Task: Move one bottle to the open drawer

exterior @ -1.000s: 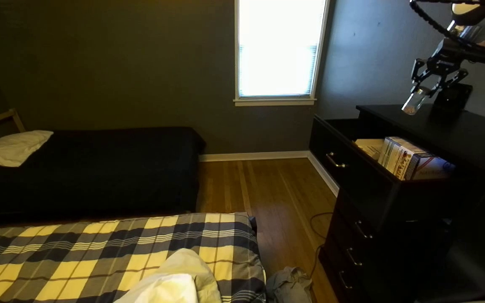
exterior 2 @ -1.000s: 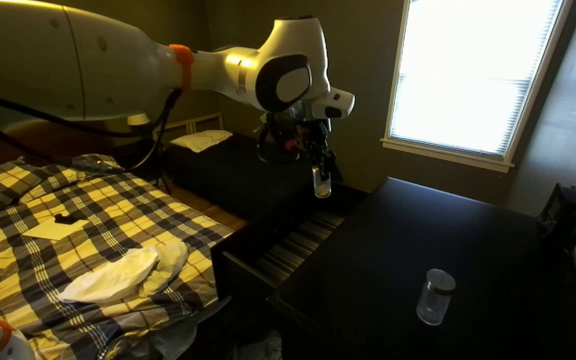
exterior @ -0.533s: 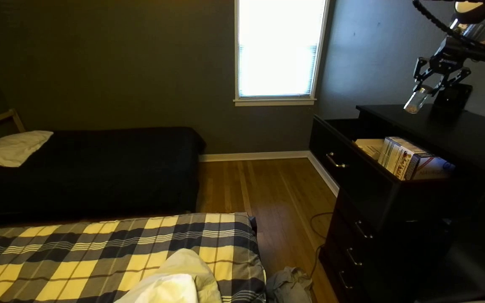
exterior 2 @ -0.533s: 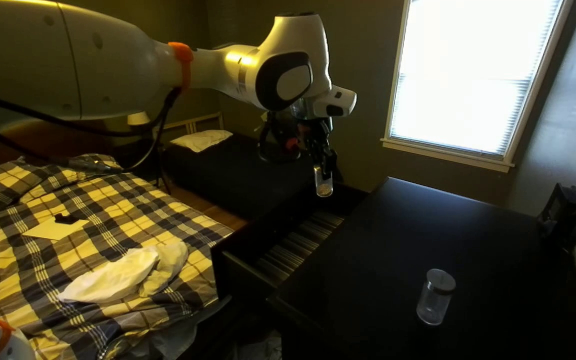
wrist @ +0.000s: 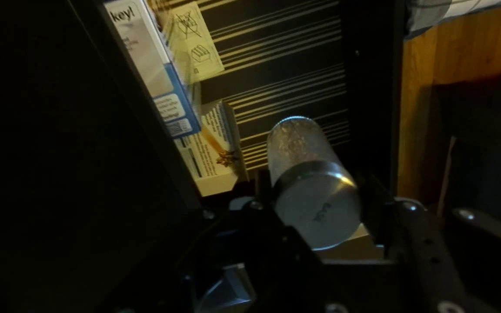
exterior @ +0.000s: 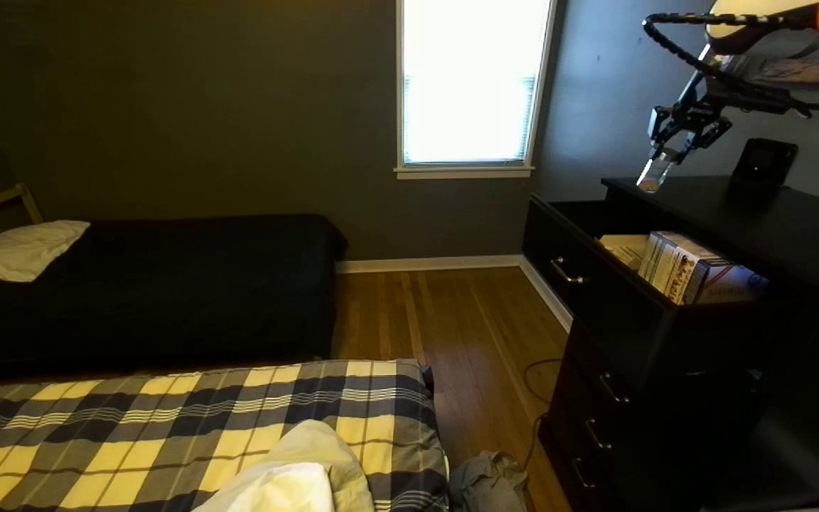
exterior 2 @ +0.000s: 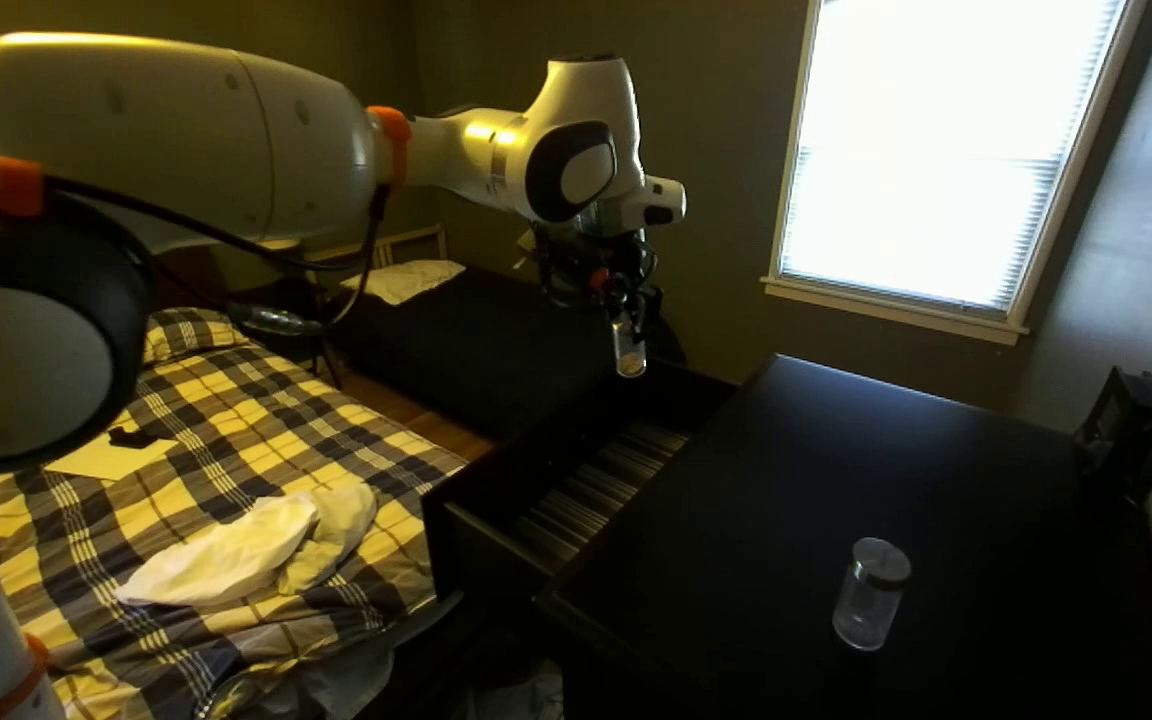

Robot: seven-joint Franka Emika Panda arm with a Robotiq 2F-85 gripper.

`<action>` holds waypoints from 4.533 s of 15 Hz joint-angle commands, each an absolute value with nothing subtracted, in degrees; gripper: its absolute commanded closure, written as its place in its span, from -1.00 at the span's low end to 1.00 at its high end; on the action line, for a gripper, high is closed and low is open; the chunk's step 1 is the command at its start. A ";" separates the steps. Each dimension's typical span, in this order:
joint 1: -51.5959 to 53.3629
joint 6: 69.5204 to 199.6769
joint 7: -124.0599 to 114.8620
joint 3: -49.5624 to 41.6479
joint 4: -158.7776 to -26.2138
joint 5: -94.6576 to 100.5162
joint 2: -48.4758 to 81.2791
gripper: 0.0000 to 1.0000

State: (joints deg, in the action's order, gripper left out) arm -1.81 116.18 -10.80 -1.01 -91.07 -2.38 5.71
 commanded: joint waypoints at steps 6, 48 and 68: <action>2.57 113.61 -8.38 -0.29 -71.35 4.88 26.29 0.50; 2.26 109.51 1.35 -0.62 -52.79 4.17 50.32 -0.23; -6.64 82.89 -25.08 -1.82 -55.05 -7.87 33.15 -1.00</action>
